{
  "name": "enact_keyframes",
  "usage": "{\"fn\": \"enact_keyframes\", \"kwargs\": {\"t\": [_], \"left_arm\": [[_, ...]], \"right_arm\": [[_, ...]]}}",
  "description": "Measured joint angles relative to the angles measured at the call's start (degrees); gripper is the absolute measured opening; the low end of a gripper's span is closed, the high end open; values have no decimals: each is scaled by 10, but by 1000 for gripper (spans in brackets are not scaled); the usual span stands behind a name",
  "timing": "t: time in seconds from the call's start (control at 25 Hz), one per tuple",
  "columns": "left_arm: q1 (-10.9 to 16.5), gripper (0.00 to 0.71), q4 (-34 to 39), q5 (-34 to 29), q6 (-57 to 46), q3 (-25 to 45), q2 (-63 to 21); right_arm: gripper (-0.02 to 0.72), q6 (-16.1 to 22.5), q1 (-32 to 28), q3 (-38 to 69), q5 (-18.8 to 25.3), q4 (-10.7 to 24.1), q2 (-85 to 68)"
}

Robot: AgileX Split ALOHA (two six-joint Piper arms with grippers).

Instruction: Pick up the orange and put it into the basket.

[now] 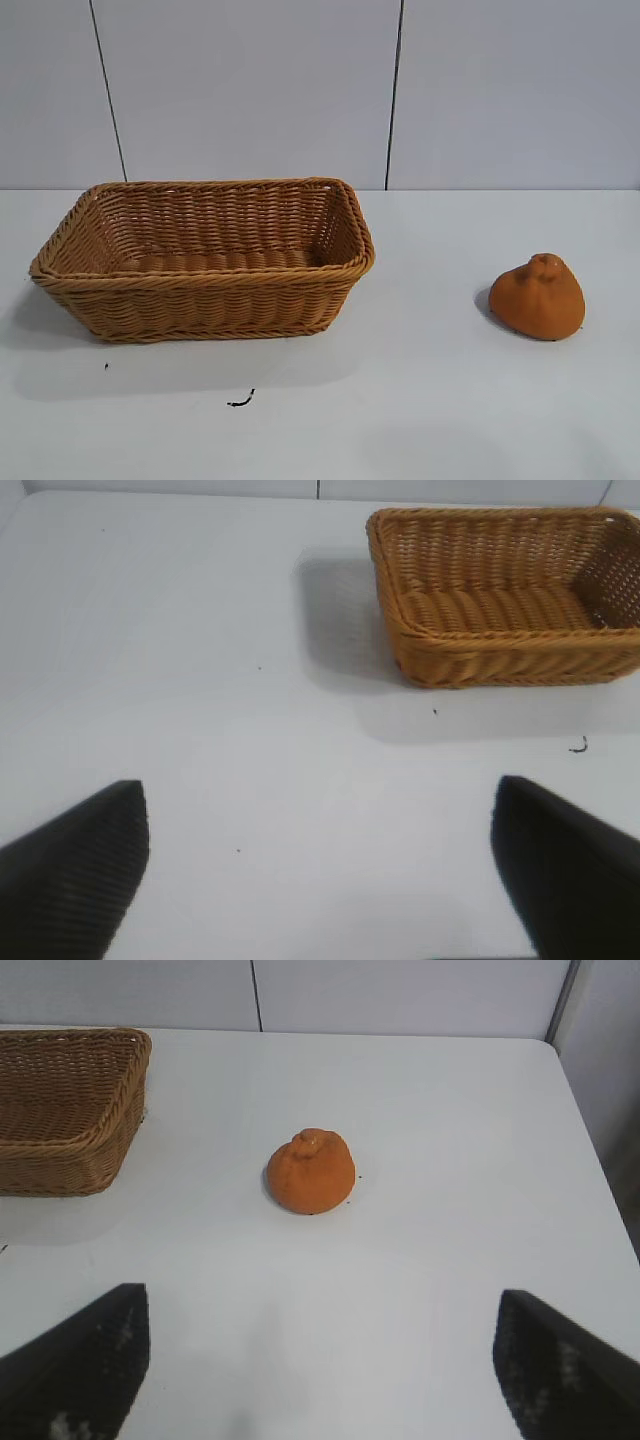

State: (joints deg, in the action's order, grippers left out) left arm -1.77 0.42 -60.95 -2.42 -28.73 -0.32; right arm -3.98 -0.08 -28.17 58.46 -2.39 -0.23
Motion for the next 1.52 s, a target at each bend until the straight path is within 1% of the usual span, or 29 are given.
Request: {"fn": "enact_keyframes", "kwargs": {"t": [0.28, 0.48, 0.6, 0.8, 1.12, 1.2, 1.52], "left_arm": [[0, 666, 0, 0, 0, 0, 0], [0, 666, 0, 0, 0, 0, 0], [0, 666, 0, 0, 0, 0, 0], [0, 666, 0, 0, 0, 0, 0], [0, 666, 0, 0, 0, 0, 0], [0, 666, 0, 0, 0, 0, 0], [0, 666, 0, 0, 0, 0, 0]], "right_arm": [[638, 0, 0, 0, 0, 0, 0], [638, 0, 0, -1, -5, 14, 0], [638, 5, 0, -13, -7, 15, 30], [638, 34, 0, -56, -7, 15, 184], [638, 40, 0, -180, -9, 9, 510], [638, 43, 0, -218, -10, 1, 587], [638, 40, 2, -393, -35, -54, 862]]}}
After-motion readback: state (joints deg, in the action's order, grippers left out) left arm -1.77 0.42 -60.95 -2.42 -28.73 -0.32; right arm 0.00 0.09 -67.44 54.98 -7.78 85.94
